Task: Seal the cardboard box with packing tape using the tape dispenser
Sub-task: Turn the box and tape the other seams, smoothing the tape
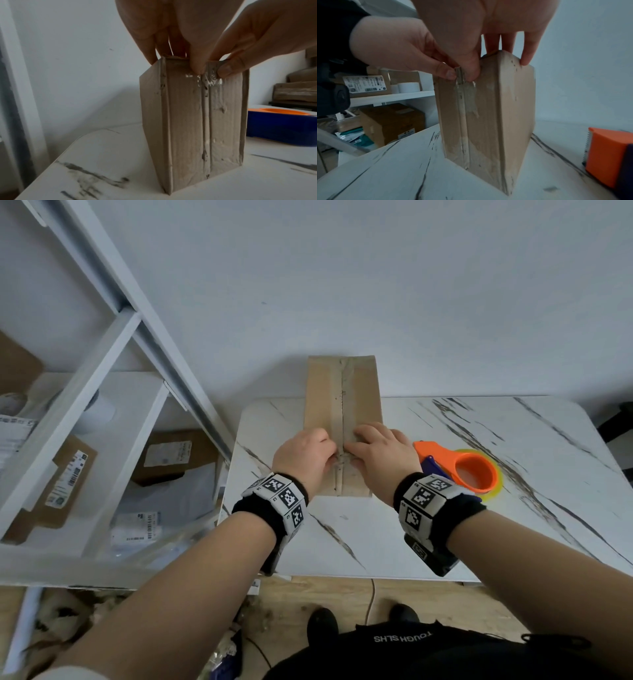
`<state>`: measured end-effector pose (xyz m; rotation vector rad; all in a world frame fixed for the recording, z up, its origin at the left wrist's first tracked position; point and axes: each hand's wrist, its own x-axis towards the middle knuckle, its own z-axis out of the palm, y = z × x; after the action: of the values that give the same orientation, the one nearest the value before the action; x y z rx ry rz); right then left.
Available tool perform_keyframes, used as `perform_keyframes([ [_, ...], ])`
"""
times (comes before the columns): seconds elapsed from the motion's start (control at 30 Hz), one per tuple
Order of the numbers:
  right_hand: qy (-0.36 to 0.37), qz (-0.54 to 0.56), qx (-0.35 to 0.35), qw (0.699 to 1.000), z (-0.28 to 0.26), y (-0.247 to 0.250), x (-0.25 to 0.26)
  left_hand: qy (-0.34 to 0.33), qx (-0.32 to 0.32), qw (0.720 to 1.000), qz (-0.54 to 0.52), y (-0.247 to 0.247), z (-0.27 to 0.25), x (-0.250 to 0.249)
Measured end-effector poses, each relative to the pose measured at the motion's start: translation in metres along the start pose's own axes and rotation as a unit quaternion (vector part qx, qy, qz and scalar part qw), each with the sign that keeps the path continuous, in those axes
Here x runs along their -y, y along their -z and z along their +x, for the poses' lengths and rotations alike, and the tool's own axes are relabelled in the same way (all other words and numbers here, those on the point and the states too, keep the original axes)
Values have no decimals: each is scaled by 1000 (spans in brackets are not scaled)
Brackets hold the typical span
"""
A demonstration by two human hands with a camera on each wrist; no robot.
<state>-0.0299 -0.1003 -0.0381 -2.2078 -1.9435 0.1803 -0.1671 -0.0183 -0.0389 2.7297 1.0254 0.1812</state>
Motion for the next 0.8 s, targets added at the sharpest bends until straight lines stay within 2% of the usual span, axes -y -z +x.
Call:
perform_keyframes([
  [0.1,-16,32,9,999,-3,1,-11,-17,-20,1000,-13,-6,4,-6],
  [0.23,-105,98,-66,987,-21,0,-41,-49,-13,999,-1,-22,13,-16],
  [0.3,-167,100,-28,980,-34,-4,-64,-43,1,999,12,-25,17,-22],
  [0.43,-255,9,86,963,-53,-19,-98,-36,6,999,24,-26,25,-28],
  [0.5,-290,1,120,949,-55,-28,-108,-31,13,999,27,-26,28,-29],
  [0.7,-328,49,137,933,-48,-29,-125,-9,25,999,28,-23,28,-34],
  [0.8,-335,104,97,931,-51,-16,-129,6,17,1000,11,-20,27,-36],
])
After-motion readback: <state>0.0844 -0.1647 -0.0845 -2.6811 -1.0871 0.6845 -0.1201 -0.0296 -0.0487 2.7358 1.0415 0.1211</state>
